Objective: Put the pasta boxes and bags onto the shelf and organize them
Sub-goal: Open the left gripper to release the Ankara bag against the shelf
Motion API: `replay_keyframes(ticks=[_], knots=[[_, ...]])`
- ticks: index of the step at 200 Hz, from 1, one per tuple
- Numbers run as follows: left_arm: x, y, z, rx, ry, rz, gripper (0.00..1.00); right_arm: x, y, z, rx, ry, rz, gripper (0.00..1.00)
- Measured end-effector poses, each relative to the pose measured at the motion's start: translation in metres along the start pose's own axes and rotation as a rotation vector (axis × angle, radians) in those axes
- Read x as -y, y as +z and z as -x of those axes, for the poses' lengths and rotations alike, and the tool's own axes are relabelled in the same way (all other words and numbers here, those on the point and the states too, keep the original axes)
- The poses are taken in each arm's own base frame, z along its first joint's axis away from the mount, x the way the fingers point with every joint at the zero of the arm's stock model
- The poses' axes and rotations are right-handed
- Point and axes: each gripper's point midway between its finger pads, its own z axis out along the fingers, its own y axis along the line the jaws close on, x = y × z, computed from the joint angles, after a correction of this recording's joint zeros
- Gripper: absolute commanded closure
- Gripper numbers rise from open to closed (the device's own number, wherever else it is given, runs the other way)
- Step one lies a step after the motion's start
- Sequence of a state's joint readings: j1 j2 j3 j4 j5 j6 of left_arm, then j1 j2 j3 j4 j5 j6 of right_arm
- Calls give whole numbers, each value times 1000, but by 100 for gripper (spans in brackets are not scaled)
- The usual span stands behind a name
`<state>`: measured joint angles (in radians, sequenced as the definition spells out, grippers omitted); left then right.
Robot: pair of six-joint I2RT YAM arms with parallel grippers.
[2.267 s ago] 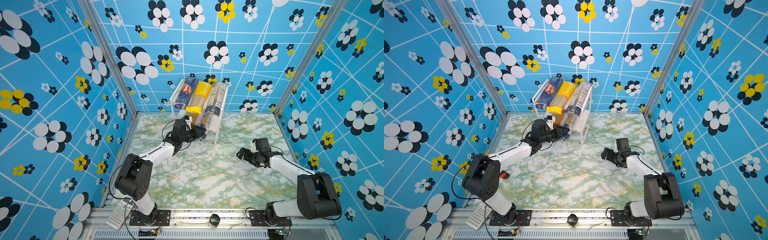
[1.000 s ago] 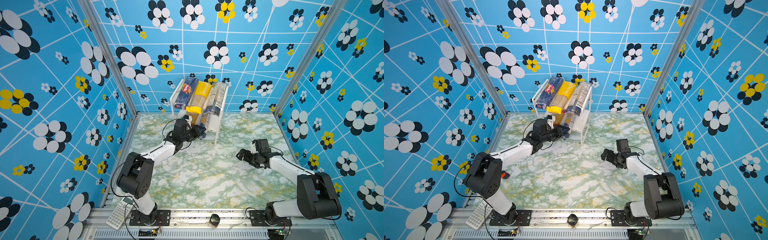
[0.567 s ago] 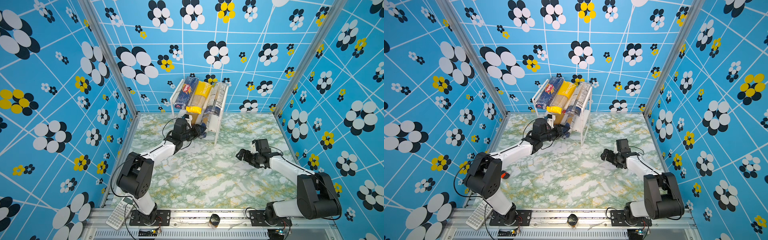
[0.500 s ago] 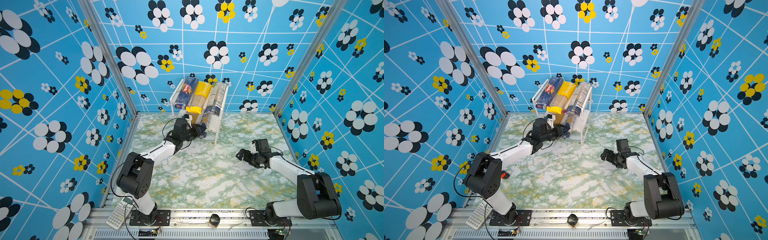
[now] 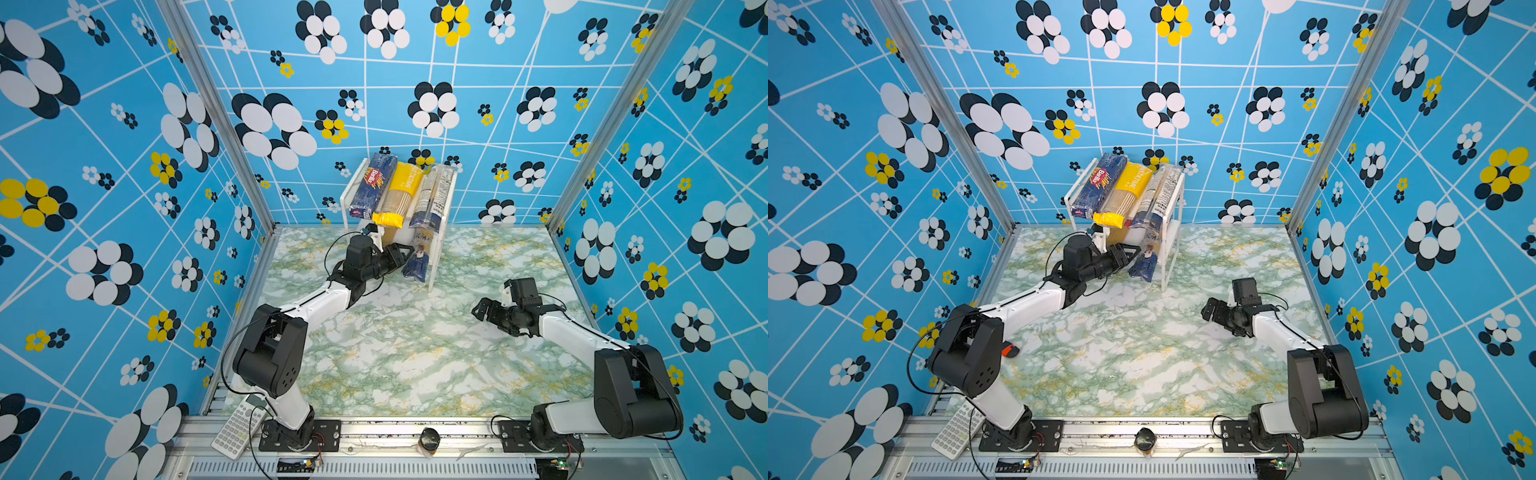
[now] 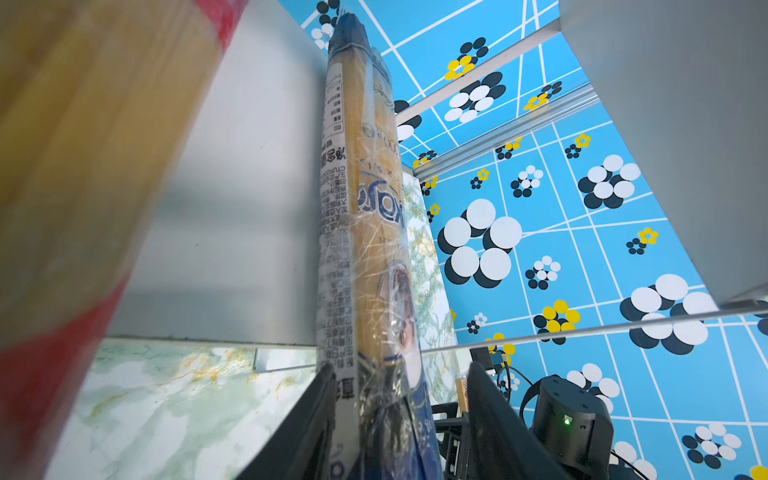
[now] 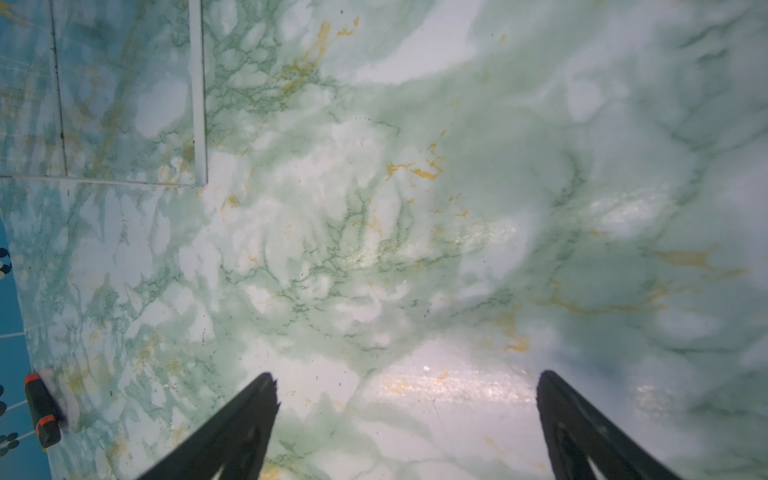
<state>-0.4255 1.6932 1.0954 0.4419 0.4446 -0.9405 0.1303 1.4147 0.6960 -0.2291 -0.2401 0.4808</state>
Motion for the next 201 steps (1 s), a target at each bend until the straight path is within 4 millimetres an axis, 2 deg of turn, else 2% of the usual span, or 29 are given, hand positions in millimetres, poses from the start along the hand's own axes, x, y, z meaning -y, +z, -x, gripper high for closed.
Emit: replay_keyframes(ticks=[61, 114, 171, 201], knots=[[4, 0, 2, 9, 11, -15, 43, 0, 0, 0, -1, -7, 1, 1], [7, -1, -3, -21, 20, -38, 41, 1, 0, -2, -8, -16, -1, 1], [0, -18, -19, -42, 36, -8, 40, 0, -5, -4, -15, -23, -1, 1], [4, -28, -23, -46, 63, -5, 40, -1, -6, -6, -24, -20, -1, 1]])
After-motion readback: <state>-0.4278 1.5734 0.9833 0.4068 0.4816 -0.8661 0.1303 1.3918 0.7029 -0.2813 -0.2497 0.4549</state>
